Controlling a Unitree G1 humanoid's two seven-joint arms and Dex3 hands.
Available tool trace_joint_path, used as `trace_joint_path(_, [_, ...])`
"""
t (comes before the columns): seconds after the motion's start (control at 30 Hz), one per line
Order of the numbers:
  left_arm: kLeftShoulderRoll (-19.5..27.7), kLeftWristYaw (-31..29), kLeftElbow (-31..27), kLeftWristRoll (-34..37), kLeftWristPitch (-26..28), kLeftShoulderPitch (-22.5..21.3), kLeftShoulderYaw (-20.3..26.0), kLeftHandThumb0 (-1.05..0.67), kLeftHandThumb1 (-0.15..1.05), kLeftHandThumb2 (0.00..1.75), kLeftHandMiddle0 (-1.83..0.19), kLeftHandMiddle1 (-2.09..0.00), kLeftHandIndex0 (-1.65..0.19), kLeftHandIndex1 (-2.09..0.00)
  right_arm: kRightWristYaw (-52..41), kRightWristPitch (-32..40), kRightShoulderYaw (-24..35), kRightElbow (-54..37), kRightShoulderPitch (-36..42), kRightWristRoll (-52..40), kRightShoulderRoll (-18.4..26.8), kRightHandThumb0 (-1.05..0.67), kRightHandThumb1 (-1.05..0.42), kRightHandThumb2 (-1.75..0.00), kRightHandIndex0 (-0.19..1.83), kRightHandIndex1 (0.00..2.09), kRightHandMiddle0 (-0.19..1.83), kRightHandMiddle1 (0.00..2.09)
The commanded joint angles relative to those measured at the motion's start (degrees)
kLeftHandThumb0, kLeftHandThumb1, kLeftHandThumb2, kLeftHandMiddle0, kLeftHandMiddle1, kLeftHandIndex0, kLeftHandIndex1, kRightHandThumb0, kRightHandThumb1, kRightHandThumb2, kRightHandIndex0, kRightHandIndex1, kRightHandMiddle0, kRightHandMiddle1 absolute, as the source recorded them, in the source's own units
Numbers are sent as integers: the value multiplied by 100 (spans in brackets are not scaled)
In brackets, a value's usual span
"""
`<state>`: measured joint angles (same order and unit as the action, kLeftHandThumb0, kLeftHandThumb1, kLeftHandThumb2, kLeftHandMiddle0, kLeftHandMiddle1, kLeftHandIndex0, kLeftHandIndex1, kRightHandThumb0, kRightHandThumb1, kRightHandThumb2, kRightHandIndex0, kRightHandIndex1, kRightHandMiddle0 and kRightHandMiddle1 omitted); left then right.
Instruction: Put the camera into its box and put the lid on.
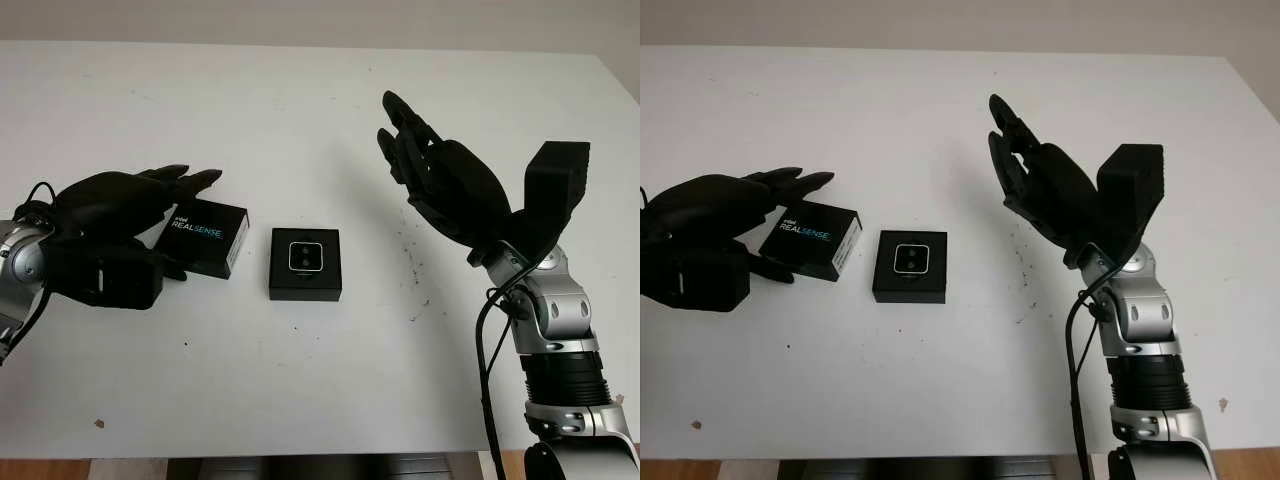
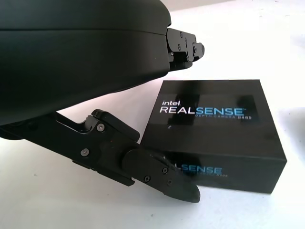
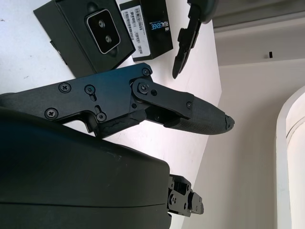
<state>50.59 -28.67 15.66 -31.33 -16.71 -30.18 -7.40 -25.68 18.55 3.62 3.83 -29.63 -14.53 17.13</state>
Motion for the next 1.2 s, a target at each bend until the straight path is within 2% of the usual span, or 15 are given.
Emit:
trace_joint_path(0.0, [-86,-4,79,-2,40,-165,-83,-54,85,5,-3,-8,0,-7,4,-26,9,-158,76,5,22,-65,-105,-71,-19,4,-18,5])
trace_joint_path(0.1, [-150,-4,74,-92,241,-222,-152,-51,85,5,-13,-10,-9,-11,20,-69,-3,-175,103,28,10,-65,-105,-70,-18,4,-17,6])
trace_joint_path(0.23, [-170,66,181,-159,199,-257,-233,-49,87,6,-26,-11,-23,-15,7,-113,8,-173,129,13,2,-65,-105,-70,-18,5,-17,6])
trace_joint_path(0.57, [-180,141,395,-50,-120,-276,-268,-50,88,6,-36,-13,-26,-14,49,-67,31,-228,158,2,41,-65,-105,-69,-17,5,-16,6])
trace_joint_path(0.77, [-221,357,449,139,-312,-155,-172,-52,90,6,-45,-17,-34,-18,32,-58,50,-237,170,-6,57,-66,-105,-69,-17,5,-16,6])
trace_joint_path(0.8, [-255,431,485,241,-381,-117,-127,-52,90,6,-44,-27,-35,-22,33,-51,55,-239,172,-18,46,-66,-105,-69,-17,5,-16,6])
trace_joint_path(0.87, [-307,521,516,430,-457,-46,-50,-52,91,6,-25,-76,-32,-41,43,-54,57,-246,181,-27,25,-65,-105,-69,-17,5,-16,6])
trace_joint_path(0.93, [-341,459,423,608,-363,36,18,-51,91,5,-16,-95,-22,-62,73,-29,65,-247,190,-42,0,-65,-105,-69,-17,5,-16,6])
trace_joint_path(1.03, [-393,224,214,919,-65,140,117,-51,91,5,-12,-105,-15,-75,128,-29,67,-233,207,-55,-45,-64,-105,-69,-16,6,-15,6])
trace_joint_path(1.17, [-472,74,13,1224,301,250,249,-45,91,5,-14,-104,-16,-79,202,-66,83,-223,254,-91,-147,-65,-105,-68,-16,6,-15,6])
